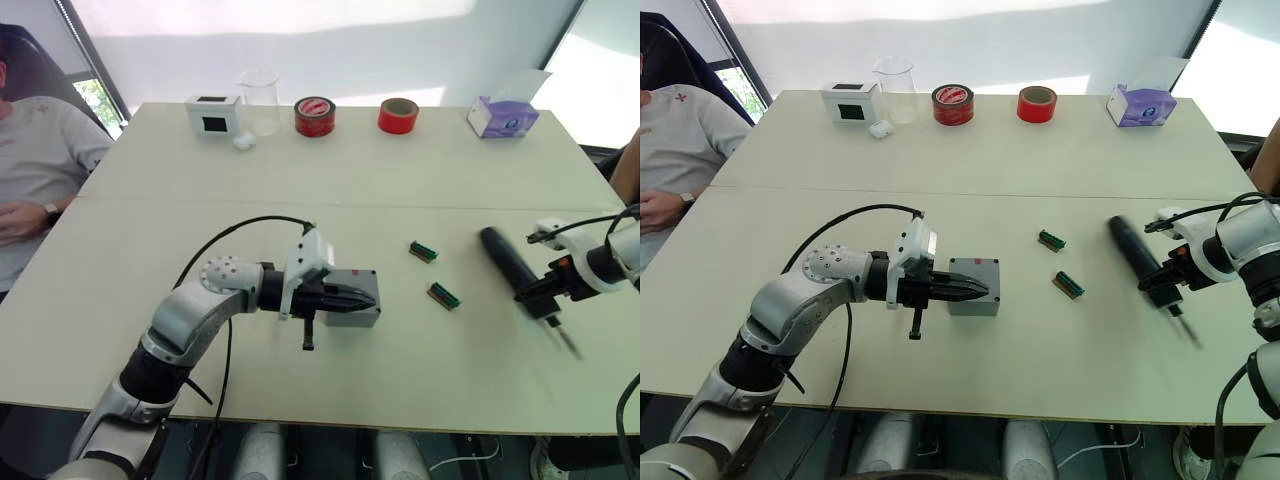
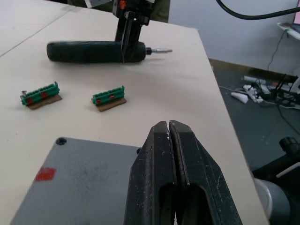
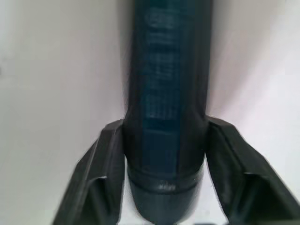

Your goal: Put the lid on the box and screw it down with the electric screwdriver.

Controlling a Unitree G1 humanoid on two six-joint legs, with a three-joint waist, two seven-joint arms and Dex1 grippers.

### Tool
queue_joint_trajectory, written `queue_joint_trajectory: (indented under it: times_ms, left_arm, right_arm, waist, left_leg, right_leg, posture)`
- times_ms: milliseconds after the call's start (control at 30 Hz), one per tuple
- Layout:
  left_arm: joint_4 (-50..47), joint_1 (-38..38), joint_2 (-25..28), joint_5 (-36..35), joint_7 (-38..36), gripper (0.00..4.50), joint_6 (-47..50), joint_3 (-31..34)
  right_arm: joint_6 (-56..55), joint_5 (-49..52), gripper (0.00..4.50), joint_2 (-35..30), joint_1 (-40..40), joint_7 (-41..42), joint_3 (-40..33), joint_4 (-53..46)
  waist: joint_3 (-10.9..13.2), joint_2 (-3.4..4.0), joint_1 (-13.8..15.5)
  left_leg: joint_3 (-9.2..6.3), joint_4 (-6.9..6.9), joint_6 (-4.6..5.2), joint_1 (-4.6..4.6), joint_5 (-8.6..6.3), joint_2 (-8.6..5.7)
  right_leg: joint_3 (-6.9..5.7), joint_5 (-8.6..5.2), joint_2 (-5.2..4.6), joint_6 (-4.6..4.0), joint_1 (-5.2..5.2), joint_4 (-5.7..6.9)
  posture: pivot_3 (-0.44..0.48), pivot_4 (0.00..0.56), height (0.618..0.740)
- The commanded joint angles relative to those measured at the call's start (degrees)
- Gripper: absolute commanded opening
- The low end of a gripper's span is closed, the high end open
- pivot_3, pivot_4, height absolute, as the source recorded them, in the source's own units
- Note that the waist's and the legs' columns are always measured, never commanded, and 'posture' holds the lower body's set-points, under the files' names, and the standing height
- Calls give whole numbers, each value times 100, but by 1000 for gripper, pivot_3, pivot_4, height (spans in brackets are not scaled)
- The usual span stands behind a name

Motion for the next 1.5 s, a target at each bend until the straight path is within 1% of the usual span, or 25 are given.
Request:
queue_joint_trajectory:
  times_ms: [33,67,167,233,267,300,333,367,400,433,500,567,633,667,800,900,1033,1267,1367,1500]
  left_arm:
    - [-145,30,114,-50,138,0,2,283]
    - [-121,35,140,-40,159,0,0,313]
    - [58,11,278,10,164,0,-87,457]
    - [245,-65,390,31,156,0,-118,611]
    - [400,-147,440,60,158,0,-147,687]
    - [535,-177,514,67,112,0,-206,766]
    - [721,-310,524,62,125,0,-183,812]
    - [920,-466,524,79,122,0,-170,819]
    - [1080,-564,546,86,76,0,-184,838]
    - [1174,-644,562,97,31,0,-180,820]
    - [1227,-696,606,63,-118,0,-181,803]
    - [1289,-770,588,58,-192,0,-150,758]
    - [1409,-882,555,171,-206,0,-193,636]
    - [1459,-932,554,220,-228,0,-207,591]
    - [1554,-1099,586,412,-385,0,-274,405]
    - [1612,-1203,591,533,-535,0,-364,278]
    - [1692,-1363,415,744,-725,0,-519,-69]
    - [2003,-1518,109,1094,-867,0,-804,-425]
    - [2179,-1484,120,1377,-986,0,-1030,-647]
    - [2294,-1412,99,1547,-1042,0,-1196,-724]
  right_arm:
    - [-47,-151,1758,83,-1,29,-116,67]
    - [-73,-171,1758,62,21,52,-151,31]
    - [-302,-234,1758,90,-393,-198,-513,213]
    - [-728,-52,1758,121,-669,-506,-1112,105]
    - [-759,278,1758,223,-738,-689,-1679,-109]
    - [-695,511,1758,340,-757,-843,-2077,-334]
    - [-1277,1046,1758,686,-385,-1147,-3090,-1151]
    - [-1769,1961,1758,1564,-64,-1784,-4485,-2300]
    - [-2123,2577,1758,2244,169,-2293,-5384,-3152]
    - [-1851,2626,1758,2674,546,-2887,-5767,-3939]
    - [-1080,2941,1758,3054,1141,-3279,-5750,-4941]
    - [-677,3677,1758,3584,1565,-3720,-5812,-5762]
    - [-820,3908,1758,4093,2007,-4130,-5663,-6374]
    - [-966,3849,1758,4254,2188,-4293,-5534,-6567]
    - [-1299,3771,1758,4548,2654,-4657,-5105,-7036]
    - [-1516,3673,1758,4625,2861,-4838,-4805,-7190]
    - [-1771,3588,1758,4606,3141,-4876,-4410,-7268]
    - [-2113,3437,1758,4540,3356,-4961,-4107,-7208]
    - [-2252,3330,1758,4496,3463,-4984,-4010,-7193]
    - [-2398,3187,1758,4422,3580,-4995,-3876,-7176]
  waist:
    - [-2,-3,-5]
    - [-2,-3,-6]
    - [-2,-3,-9]
    - [1,3,-14]
    - [4,13,-13]
    - [6,13,-21]
    - [8,14,-29]
    - [11,9,-43]
    - [16,-5,-61]
    - [17,-5,-51]
    - [14,0,95]
    - [1,-27,285]
    - [2,-31,313]
    - [5,-25,306]
    - [11,-15,246]
    - [10,-16,209]
    - [10,-16,159]
    - [10,-17,117]
    - [10,-17,125]
    - [11,-17,123]
  left_leg:
    - [-1,0,0,1,0,0]
    - [-1,2,0,1,0,0]
    - [-1,2,-1,1,0,0]
    - [4,1,-1,0,0,-1]
    - [4,0,-2,-2,1,-1]
    - [7,-3,-4,-6,2,-2]
    - [9,-3,-6,-6,3,1]
    - [12,-8,-14,-5,8,5]
    - [14,-6,-16,-4,9,14]
    - [14,-15,-31,1,18,27]
    - [-3,-41,-60,0,35,39]
    - [-27,-63,-70,1,41,34]
    - [-29,-58,-69,-4,40,26]
    - [-29,-46,-63,-5,37,15]
    - [-12,-26,-14,-10,28,-12]
    - [-17,-25,-12,-7,28,-12]
    - [-24,-26,-14,-6,29,-8]
    - [-23,-26,-13,-6,29,-3]
    - [-23,-26,-13,-7,29,-3]
    - [-23,-26,-13,-8,29,-3]
  right_leg:
    - [-1,0,0,0,1,0]
    - [-1,0,0,0,2,0]
    - [0,0,-1,0,2,0]
    - [0,1,-2,0,-3,1]
    - [0,0,-2,0,-8,5]
    - [1,0,-3,0,-16,8]
    - [1,0,-1,0,-18,10]
    - [1,0,1,0,-23,13]
    - [1,1,10,0,-25,16]
    - [0,2,23,-2,-25,17]
    - [-4,0,43,-6,-33,21]
    - [-27,-6,49,-13,-13,-3]
    - [-29,-4,49,-16,4,-23]
    - [-27,-3,33,-15,4,-18]
    - [-8,8,0,3,-5,-11]
    - [-8,8,2,3,-5,-1]
    - [-8,7,10,4,-7,10]
    - [-7,7,15,4,-10,10]
    - [-7,6,16,4,-9,9]
    - [-7,6,15,4,-10,9]
  posture:
    - [0,150,715]
    - [0,150,715]
    - [0,150,715]
    - [0,150,715]
    - [0,150,715]
    - [0,150,715]
    - [0,150,715]
    - [0,150,715]
    - [0,150,715]
    - [0,150,715]
    - [0,150,715]
    - [0,150,715]
    - [0,150,715]
    - [0,150,715]
    - [0,150,715]
    - [0,150,715]
    - [0,150,715]
    - [0,150,715]
    - [0,150,715]
    - [0,150,715]
